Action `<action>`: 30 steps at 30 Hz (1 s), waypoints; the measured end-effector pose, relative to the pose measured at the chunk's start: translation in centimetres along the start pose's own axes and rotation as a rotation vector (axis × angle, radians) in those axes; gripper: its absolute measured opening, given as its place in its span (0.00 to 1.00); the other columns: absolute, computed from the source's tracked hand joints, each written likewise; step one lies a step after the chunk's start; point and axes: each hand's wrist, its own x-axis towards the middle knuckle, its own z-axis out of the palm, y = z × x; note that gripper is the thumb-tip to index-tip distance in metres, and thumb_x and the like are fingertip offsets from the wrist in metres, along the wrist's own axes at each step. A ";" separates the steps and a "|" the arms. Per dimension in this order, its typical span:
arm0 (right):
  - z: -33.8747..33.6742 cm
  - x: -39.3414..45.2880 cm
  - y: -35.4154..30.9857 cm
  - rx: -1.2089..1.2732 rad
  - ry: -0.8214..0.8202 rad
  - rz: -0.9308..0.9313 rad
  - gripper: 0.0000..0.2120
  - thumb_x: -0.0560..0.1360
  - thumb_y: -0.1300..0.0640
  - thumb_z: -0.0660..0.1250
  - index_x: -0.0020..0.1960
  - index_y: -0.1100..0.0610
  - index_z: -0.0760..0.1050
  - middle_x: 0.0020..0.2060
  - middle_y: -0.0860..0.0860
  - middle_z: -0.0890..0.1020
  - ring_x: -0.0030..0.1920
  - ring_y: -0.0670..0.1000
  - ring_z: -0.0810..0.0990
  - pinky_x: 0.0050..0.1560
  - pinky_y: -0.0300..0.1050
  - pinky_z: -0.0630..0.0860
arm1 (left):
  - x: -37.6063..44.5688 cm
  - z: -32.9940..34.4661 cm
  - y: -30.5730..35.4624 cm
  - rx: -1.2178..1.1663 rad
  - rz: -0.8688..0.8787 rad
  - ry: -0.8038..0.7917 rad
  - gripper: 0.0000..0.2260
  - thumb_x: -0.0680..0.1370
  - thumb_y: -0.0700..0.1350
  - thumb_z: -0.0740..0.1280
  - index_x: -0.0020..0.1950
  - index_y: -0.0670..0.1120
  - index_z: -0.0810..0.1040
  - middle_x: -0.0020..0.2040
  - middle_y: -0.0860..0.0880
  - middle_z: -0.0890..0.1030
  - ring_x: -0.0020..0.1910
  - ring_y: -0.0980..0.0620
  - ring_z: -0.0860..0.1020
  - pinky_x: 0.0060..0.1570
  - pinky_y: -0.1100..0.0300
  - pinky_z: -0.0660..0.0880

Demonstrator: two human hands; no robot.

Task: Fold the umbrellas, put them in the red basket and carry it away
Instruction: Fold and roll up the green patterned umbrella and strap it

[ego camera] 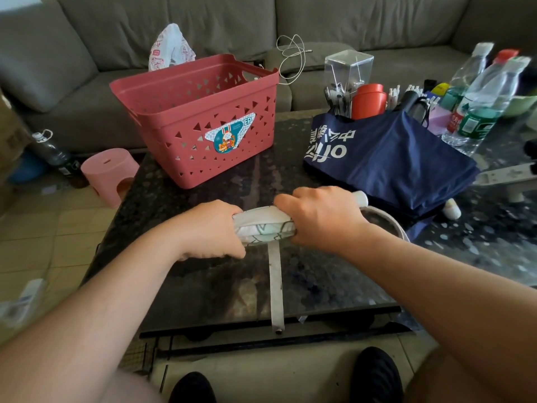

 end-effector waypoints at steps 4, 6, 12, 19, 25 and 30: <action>-1.5 0.4 -0.5 0.056 -0.202 0.047 0.17 0.72 0.36 0.68 0.53 0.45 0.73 0.37 0.46 0.75 0.38 0.56 0.80 0.33 0.46 0.72 | 0.4 0.9 -1.2 0.212 0.075 0.099 0.16 0.69 0.53 0.75 0.54 0.64 0.75 0.45 0.59 0.81 0.42 0.56 0.81 0.40 0.54 0.80; -2.4 0.7 -0.3 0.140 -0.295 0.112 0.17 0.70 0.35 0.67 0.53 0.43 0.74 0.38 0.45 0.76 0.41 0.55 0.79 0.37 0.48 0.76 | 0.5 1.7 -1.2 0.374 0.145 0.249 0.18 0.72 0.53 0.72 0.58 0.65 0.70 0.47 0.59 0.77 0.45 0.53 0.78 0.40 0.52 0.78; -4.1 1.4 0.9 0.397 -0.584 0.206 0.17 0.63 0.38 0.74 0.48 0.44 0.77 0.38 0.44 0.81 0.39 0.49 0.81 0.40 0.48 0.82 | 0.4 2.5 -0.3 0.501 0.271 0.470 0.17 0.74 0.56 0.73 0.57 0.61 0.70 0.47 0.57 0.77 0.44 0.51 0.78 0.35 0.56 0.70; -4.2 0.2 1.5 0.455 -0.606 0.151 0.21 0.63 0.44 0.75 0.54 0.40 0.74 0.39 0.43 0.81 0.40 0.47 0.81 0.40 0.48 0.81 | -0.2 1.8 0.8 0.371 0.181 0.314 0.09 0.72 0.56 0.71 0.50 0.58 0.77 0.39 0.57 0.80 0.38 0.53 0.79 0.35 0.56 0.78; -2.5 -0.4 0.4 0.146 -0.244 0.058 0.21 0.72 0.43 0.69 0.62 0.44 0.69 0.50 0.45 0.78 0.51 0.56 0.80 0.40 0.50 0.74 | 0.2 0.9 0.6 0.014 0.023 0.130 0.08 0.63 0.49 0.74 0.40 0.53 0.80 0.36 0.55 0.84 0.37 0.52 0.81 0.35 0.57 0.79; -2.4 -0.3 -0.2 0.088 -0.192 0.028 0.18 0.70 0.43 0.69 0.57 0.44 0.71 0.41 0.46 0.77 0.42 0.57 0.81 0.33 0.46 0.69 | 0.0 0.7 -0.3 0.009 0.035 0.037 0.11 0.65 0.50 0.74 0.45 0.57 0.80 0.39 0.58 0.85 0.38 0.56 0.82 0.39 0.54 0.83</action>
